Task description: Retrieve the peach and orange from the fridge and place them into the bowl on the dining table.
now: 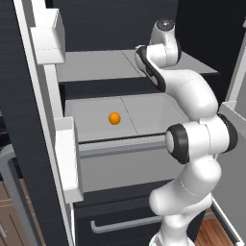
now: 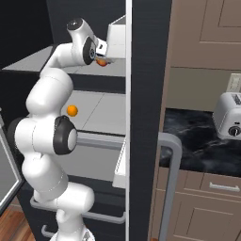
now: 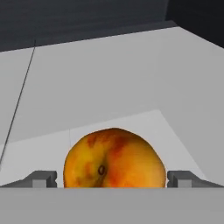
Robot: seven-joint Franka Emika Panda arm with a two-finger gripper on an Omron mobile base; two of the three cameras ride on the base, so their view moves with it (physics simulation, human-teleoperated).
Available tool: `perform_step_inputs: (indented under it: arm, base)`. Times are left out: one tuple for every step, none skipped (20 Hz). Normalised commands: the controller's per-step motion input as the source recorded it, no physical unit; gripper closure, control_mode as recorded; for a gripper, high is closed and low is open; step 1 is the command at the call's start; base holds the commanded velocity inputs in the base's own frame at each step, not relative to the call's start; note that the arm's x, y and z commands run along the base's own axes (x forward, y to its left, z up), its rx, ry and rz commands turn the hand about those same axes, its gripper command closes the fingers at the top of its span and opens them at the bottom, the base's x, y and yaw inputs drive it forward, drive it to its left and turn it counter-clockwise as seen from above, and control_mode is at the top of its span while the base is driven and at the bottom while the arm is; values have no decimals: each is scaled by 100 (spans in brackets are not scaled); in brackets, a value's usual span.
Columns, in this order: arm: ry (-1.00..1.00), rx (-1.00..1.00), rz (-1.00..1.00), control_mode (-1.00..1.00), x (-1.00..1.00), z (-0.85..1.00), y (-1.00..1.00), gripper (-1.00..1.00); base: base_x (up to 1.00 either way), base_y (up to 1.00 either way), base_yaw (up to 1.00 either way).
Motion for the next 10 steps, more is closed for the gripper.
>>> perform_step_inputs:
  arm:
    - [0, 0, -3, -100, 16, -16, -13, -100]
    - [0, 0, -3, -100, 23, -8, -17, -100]
    - [0, 0, -2, -100, 24, -5, -17, -100]
    - [0, 0, -2, -100, 28, -5, -16, -100]
    - [0, 0, -2, -100, 26, -4, -18, -100]
    - [0, 0, -2, -100, 27, -2, -17, -100]
    - [0, 0, -2, -100, 21, -4, -16, -100]
    - [0, 0, -2, -100, 12, -10, -12, -100]
    - [0, 0, -2, -100, 0, -28, -3, -100]
    - [3, 0, -3, -100, 0, -45, 0, -100]
  base:
    - [0, 0, 0]
    - [0, 0, 0]
    - [0, 0, 0]
    - [0, 0, 0]
    - [0, 0, 0]
    - [0, 0, 0]
    - [0, 0, 0]
    - [0, 0, 0]
    - [0, 0, 0]
    - [0, 0, 0]
